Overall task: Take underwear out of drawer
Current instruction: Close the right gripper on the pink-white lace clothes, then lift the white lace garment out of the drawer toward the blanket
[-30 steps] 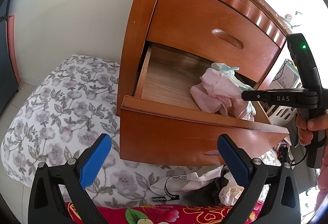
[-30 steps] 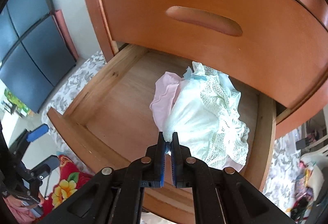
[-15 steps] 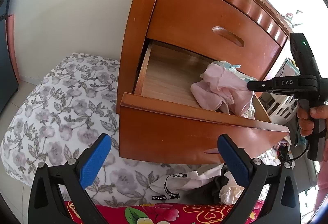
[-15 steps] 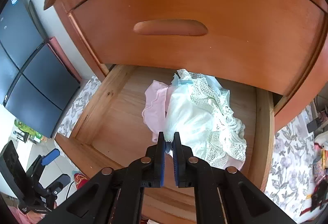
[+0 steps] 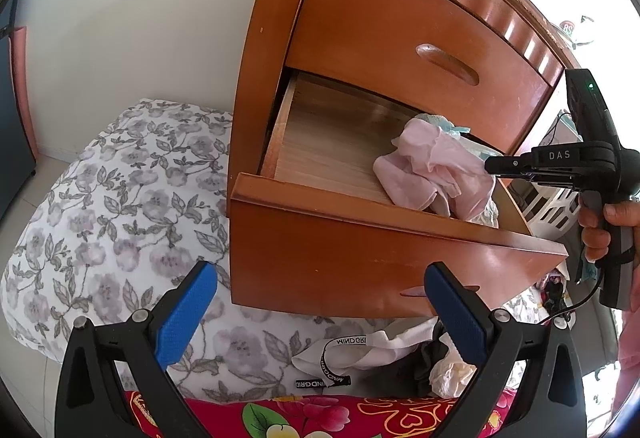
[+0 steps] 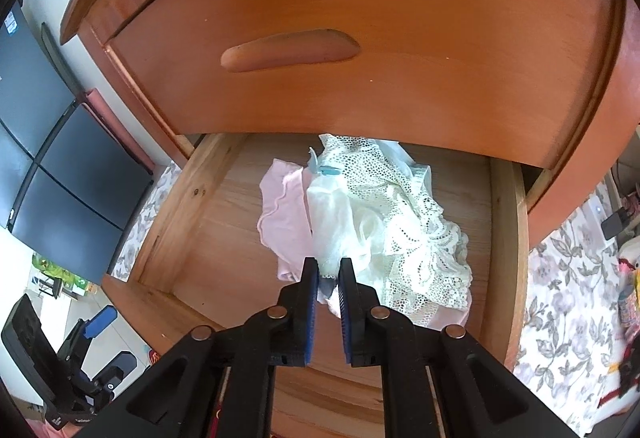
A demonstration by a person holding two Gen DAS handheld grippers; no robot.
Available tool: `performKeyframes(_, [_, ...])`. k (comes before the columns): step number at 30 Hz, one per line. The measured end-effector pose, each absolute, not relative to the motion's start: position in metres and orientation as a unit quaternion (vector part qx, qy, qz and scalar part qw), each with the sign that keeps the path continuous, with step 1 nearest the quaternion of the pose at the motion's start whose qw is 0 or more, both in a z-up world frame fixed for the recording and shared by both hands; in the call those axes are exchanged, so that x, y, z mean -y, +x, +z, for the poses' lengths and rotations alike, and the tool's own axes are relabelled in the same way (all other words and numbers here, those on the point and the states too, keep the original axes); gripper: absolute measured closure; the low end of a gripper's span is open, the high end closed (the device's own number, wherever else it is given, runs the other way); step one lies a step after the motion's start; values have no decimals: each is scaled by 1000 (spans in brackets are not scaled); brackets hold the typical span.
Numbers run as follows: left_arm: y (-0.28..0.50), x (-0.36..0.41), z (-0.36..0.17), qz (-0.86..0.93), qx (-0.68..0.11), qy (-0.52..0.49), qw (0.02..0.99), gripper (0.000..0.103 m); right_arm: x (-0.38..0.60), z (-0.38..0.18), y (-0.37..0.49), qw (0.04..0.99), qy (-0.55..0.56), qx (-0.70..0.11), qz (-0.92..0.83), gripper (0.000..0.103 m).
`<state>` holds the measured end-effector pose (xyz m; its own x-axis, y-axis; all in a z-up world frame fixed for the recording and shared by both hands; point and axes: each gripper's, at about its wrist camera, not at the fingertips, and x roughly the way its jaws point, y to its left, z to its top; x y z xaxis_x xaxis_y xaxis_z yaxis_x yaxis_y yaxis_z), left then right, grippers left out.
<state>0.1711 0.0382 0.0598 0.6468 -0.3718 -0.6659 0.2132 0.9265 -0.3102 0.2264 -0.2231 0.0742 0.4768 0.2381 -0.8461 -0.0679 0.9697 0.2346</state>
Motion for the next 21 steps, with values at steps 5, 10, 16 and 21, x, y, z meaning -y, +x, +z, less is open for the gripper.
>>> performKeyframes(5, [171,-38,60,-161,-388,-102,902,0,228,75,227,855,95,-502,85,85])
performKeyframes(10, [171,-38,60,-162,-388,-102,902,0,229,75,227,856,90,-503,77,85])
performKeyframes(16, [170,-38,60,-161,-389,-101,901,0,222,69,232,854,79,-507,81,88])
performKeyframes(21, [170,-40,62,-158,-387,-102,903,0,209,74,229,863,40,-498,77,100])
